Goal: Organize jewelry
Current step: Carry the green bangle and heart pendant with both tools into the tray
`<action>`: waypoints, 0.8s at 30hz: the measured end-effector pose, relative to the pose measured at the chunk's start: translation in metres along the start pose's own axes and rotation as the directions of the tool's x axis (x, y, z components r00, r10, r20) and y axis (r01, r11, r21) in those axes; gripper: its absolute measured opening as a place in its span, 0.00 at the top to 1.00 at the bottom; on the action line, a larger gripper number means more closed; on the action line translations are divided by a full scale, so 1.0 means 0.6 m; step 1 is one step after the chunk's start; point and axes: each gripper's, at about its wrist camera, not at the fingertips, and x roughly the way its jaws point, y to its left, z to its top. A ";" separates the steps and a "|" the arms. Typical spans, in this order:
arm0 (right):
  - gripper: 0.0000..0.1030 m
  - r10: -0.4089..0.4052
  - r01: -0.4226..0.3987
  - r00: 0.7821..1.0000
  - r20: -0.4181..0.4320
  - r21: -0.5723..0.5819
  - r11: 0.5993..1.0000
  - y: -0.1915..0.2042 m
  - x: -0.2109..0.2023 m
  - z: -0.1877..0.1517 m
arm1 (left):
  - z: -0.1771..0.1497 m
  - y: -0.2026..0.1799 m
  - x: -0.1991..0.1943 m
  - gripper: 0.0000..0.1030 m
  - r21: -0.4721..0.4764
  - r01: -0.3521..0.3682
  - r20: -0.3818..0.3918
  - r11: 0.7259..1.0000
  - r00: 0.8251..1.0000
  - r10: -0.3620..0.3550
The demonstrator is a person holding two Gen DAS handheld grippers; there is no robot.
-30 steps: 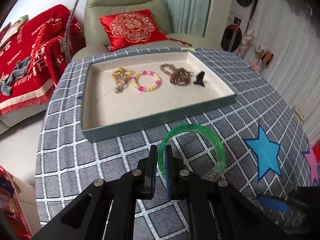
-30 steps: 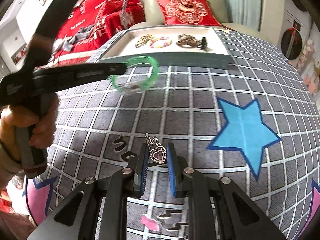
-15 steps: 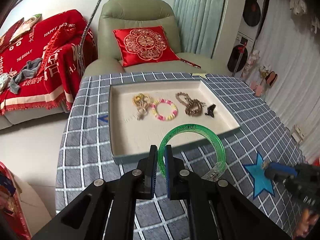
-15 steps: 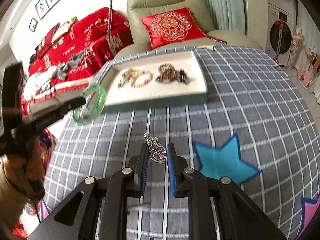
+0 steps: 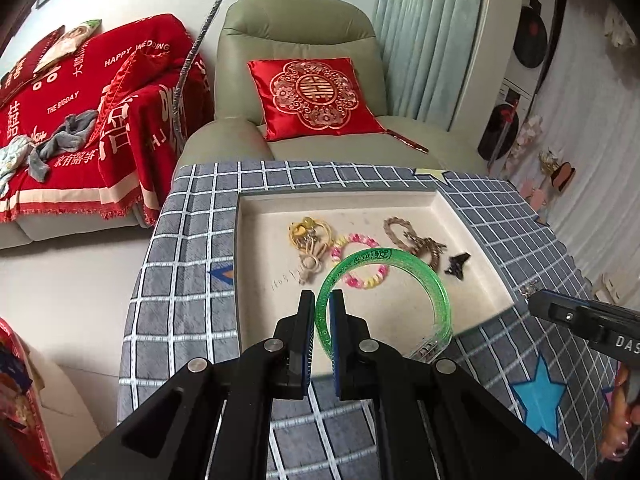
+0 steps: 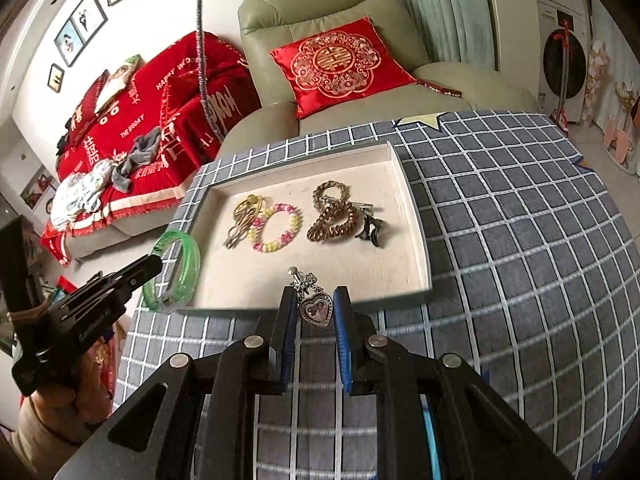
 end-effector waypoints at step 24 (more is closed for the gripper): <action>0.81 -0.030 0.028 0.990 -0.136 -0.012 1.000 -0.012 0.167 0.047 | 0.012 -0.012 0.147 0.79 0.044 -0.061 -0.141 0.997 0.988 0.067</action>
